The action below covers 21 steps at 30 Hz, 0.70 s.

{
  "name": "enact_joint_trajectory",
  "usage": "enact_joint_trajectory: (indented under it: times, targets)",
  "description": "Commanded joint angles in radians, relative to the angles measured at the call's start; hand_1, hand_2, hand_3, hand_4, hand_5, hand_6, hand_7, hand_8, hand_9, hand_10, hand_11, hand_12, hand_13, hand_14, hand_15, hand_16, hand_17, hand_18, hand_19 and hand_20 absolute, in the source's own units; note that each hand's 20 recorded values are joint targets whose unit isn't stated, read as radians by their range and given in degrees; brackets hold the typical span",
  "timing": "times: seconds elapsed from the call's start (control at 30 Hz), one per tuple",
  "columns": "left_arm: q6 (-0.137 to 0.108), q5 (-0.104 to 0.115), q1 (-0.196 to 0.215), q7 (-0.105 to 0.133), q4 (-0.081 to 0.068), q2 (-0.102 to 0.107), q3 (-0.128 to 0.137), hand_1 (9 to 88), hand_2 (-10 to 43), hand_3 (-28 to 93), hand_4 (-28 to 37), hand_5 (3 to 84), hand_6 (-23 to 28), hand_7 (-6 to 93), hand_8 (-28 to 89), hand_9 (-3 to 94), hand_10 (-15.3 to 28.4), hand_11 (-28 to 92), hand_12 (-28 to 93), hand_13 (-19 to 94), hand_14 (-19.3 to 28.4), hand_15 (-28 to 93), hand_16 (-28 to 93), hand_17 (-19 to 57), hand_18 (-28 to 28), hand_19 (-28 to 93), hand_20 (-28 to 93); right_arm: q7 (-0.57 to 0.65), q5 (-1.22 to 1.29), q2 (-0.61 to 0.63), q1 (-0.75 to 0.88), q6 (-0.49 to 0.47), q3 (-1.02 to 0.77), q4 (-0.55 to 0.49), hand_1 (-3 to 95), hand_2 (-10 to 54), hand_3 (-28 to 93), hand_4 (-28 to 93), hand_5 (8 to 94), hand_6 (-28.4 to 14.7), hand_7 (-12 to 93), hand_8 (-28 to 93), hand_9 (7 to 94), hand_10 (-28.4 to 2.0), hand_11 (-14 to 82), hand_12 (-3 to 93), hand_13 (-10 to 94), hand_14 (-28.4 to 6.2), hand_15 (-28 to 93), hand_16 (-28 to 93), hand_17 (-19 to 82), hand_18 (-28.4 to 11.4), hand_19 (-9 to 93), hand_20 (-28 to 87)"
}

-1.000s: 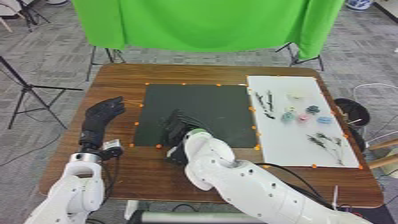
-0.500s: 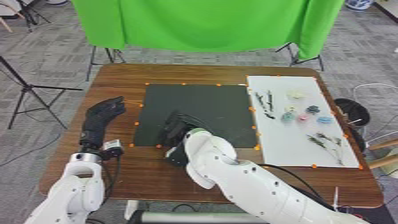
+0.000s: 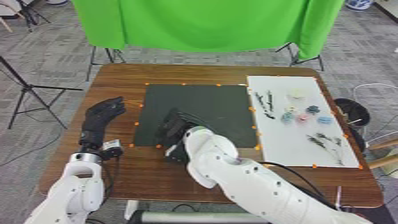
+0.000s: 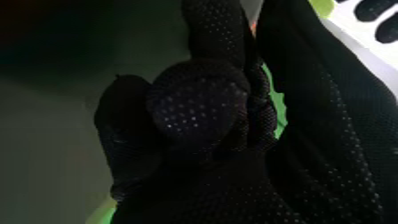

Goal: Arrange flowers

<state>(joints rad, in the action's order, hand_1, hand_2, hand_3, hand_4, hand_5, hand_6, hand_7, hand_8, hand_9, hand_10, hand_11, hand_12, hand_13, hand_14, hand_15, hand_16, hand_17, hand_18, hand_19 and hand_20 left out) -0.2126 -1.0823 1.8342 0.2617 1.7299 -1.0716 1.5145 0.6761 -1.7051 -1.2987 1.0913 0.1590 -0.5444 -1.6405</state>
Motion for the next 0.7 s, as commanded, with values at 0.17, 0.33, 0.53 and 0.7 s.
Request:
enact_joint_trajectory:
  times: [0.17,0.33,0.53,0.7]
  targets:
    - [-0.014,0.008,0.059,-0.007,0.033,0.012,0.084,27.7,-7.7,71,-20.9,50.5,2.7,18.4,-9,47.7,12.9,20,10,38,16.7,27,0,7.6,14.1,18,24,-0.092,-0.082,0.276,-0.005,-0.033,-0.199,-0.317,45.3,-9.5,57,11,65.7,-6.2,44,15,88.0,-14.1,26.3,23.3,94,-2.0,55,27,73,-6.3,89,43]
    - [-0.031,0.018,0.093,0.002,0.054,0.034,0.149,26.4,-8.0,70,-22.0,50.4,2.6,18.3,-9,47.9,12.9,20,10,38,16.6,27,0,8.1,13.9,17,23,-0.115,-0.116,0.455,0.133,-0.031,-0.465,-0.467,38.7,-9.5,62,-1,64.5,-5.9,40,8,84.8,-15.3,25.6,22.5,94,-2.7,48,34,68,-8.7,93,39]
    - [-0.041,0.026,0.139,0.003,0.067,0.025,0.191,25.7,-8.1,71,-23.1,50.4,2.4,18.5,-9,48.0,13.0,20,10,38,16.6,27,0,8.3,13.5,15,22,-0.104,-0.192,0.577,0.486,-0.008,-0.864,-0.6,32.4,-9.5,58,-15,65.1,-5.4,34,-10,78.5,-16.0,19.2,21.0,92,-3.3,44,36,64,-10.4,93,37]
    - [-0.043,0.025,0.2,-0.002,0.089,0.015,0.223,25.6,-8.0,71,-23.3,50.4,2.4,18.5,-9,48.0,12.9,20,10,38,16.5,26,0,8.2,13.5,15,22,-0.079,-0.238,0.591,0.768,-0.025,-1.146,-0.663,33.5,-9.5,41,-26,66.2,-5.9,19,-7,75.3,-17.1,13.2,18.3,91,-3.9,43,35,63,-11.0,93,36]
